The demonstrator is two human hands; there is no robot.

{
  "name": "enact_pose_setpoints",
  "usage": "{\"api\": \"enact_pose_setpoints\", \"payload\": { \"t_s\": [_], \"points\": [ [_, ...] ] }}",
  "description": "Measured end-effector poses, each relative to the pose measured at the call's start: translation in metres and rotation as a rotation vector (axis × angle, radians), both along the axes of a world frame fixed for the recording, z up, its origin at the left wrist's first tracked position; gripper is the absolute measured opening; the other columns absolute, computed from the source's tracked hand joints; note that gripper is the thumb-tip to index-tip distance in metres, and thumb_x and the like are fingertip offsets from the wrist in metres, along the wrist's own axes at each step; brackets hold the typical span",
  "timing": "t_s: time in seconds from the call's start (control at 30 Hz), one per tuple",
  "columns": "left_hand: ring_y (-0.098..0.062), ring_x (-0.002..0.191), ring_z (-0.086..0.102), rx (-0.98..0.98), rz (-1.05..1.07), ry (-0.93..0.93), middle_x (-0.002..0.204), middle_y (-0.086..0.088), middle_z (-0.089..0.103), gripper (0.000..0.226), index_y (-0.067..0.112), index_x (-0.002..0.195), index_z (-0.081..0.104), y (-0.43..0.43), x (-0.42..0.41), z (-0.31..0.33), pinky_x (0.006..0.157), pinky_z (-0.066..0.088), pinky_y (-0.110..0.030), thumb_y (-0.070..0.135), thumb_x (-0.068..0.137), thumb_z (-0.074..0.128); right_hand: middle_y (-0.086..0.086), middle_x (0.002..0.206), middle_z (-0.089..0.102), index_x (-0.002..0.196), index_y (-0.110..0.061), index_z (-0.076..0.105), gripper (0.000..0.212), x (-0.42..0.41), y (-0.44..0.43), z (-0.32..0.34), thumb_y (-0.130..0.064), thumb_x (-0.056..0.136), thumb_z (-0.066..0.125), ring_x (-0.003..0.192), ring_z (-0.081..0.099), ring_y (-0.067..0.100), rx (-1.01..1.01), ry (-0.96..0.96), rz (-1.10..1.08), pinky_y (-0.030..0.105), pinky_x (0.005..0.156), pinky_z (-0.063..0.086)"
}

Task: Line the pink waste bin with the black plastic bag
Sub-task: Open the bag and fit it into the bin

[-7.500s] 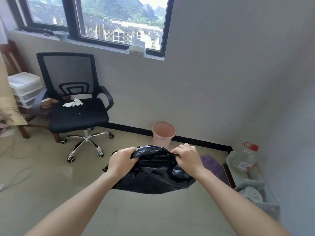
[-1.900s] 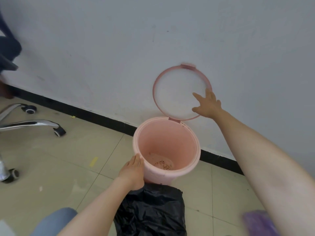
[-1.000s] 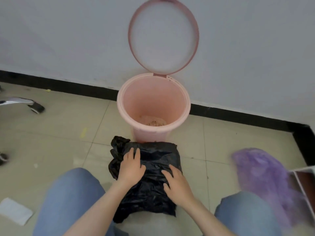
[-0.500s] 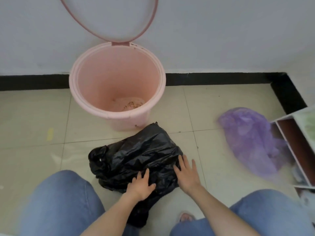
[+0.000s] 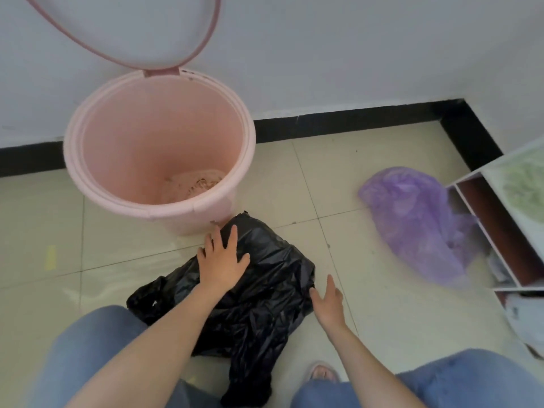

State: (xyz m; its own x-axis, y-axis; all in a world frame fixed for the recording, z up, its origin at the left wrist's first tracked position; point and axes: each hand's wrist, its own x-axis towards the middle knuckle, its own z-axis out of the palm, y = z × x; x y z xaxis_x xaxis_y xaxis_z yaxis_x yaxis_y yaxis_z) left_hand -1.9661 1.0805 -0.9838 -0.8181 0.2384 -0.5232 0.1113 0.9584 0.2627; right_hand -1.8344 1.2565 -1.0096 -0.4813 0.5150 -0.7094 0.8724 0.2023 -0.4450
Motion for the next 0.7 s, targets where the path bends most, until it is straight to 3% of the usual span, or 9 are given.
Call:
{"api": "enact_pose_setpoints", "payload": {
  "t_s": [0.1, 0.27, 0.43, 0.57, 0.7],
  "points": [
    [-0.038, 0.144, 0.004, -0.012, -0.016, -0.123, 0.158, -0.01, -0.006, 0.072, 0.035, 0.145, -0.008, -0.002, -0.007, -0.012, 0.115, 0.011, -0.055, 0.056, 0.09, 0.033, 0.015, 0.154, 0.01, 0.147, -0.022, 0.005, 0.065, 0.002, -0.004, -0.006, -0.03, 0.096, 0.045, 0.139, 0.02, 0.032, -0.171, 0.054, -0.17, 0.042, 0.111, 0.025],
    [-0.037, 0.14, 0.024, 0.09, -0.052, -0.268, 0.159, -0.006, -0.007, 0.07, 0.043, 0.142, -0.011, 0.008, 0.001, -0.017, 0.113, 0.019, -0.055, 0.06, 0.089, 0.031, 0.006, 0.154, 0.019, 0.146, -0.031, 0.008, 0.063, 0.002, -0.015, -0.011, -0.033, 0.096, 0.046, 0.138, 0.027, 0.026, -0.393, 0.188, -0.382, 0.043, 0.11, 0.027],
    [-0.026, 0.144, 0.019, 0.273, -0.03, -0.317, 0.16, 0.0, -0.001, 0.064, 0.039, 0.144, -0.006, 0.031, 0.033, -0.01, 0.115, 0.012, -0.05, 0.056, 0.092, 0.028, 0.003, 0.15, 0.031, 0.144, -0.026, 0.021, 0.057, -0.007, -0.028, -0.003, -0.023, 0.095, 0.049, 0.135, 0.034, 0.02, -0.31, 0.362, -0.37, 0.044, 0.113, 0.029],
    [-0.016, 0.146, 0.013, 0.489, 0.037, -0.316, 0.159, 0.005, 0.004, 0.062, 0.033, 0.146, -0.001, 0.055, 0.052, 0.009, 0.118, 0.01, -0.046, 0.049, 0.094, 0.029, 0.002, 0.147, 0.033, 0.144, -0.021, 0.021, 0.057, -0.02, -0.029, 0.018, -0.017, 0.095, 0.048, 0.134, 0.034, 0.018, -0.286, 0.446, -0.329, 0.041, 0.114, 0.029],
    [-0.012, 0.145, 0.012, 0.726, 0.172, -0.33, 0.158, 0.004, 0.011, 0.061, 0.025, 0.147, 0.003, 0.071, 0.062, 0.037, 0.12, 0.01, -0.035, 0.04, 0.096, 0.034, 0.005, 0.145, 0.04, 0.142, -0.025, 0.028, 0.056, -0.027, -0.021, 0.042, -0.013, 0.091, 0.048, 0.131, 0.04, 0.02, -0.23, 0.521, -0.292, 0.047, 0.111, 0.033]
  ]
}}
